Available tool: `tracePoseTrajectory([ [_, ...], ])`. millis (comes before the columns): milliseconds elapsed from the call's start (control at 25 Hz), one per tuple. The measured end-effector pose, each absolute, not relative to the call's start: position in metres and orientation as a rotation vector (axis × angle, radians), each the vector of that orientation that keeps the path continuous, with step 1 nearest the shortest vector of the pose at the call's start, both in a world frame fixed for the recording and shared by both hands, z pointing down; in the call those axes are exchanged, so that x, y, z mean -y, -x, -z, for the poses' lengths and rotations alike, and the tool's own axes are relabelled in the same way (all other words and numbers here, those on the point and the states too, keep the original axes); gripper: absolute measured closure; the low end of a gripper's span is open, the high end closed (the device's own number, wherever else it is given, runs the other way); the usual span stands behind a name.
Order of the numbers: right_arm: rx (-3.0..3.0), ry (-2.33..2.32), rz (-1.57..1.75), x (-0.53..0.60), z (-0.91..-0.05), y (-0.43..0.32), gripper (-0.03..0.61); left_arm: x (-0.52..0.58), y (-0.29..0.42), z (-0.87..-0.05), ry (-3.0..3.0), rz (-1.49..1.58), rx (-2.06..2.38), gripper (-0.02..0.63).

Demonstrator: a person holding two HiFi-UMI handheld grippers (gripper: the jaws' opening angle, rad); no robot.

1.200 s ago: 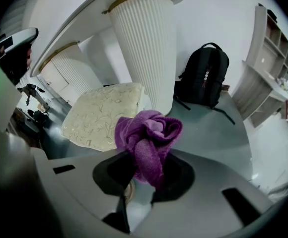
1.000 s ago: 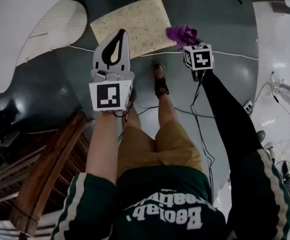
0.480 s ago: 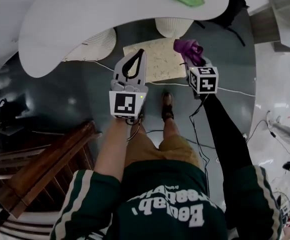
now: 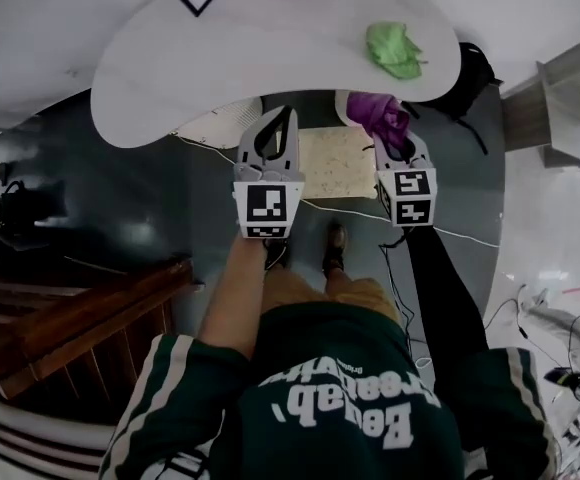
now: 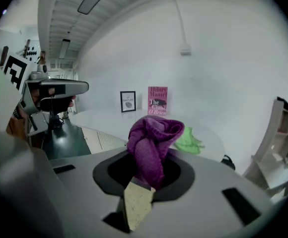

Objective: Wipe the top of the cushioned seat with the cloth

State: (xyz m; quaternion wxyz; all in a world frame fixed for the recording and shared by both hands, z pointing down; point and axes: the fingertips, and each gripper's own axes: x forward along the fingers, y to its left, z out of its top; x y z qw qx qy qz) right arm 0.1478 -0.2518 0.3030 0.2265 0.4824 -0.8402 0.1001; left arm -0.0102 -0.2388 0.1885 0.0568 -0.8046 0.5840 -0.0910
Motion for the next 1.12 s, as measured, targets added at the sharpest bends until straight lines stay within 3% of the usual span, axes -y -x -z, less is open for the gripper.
tracePoseTrajectory([
  [640, 2.510, -1.450, 0.008, 0.267, -0.139, -0.124, 0.492, 0.228, 0.038, -0.074, 2.318, 0.086, -1.777, 0.600],
  [1120, 2.590, -1.467, 0.127, 0.263, -0.098, -0.105, 0.491, 0.223, 0.051, -0.030, 2.251, 0.023, -1.737, 0.598],
])
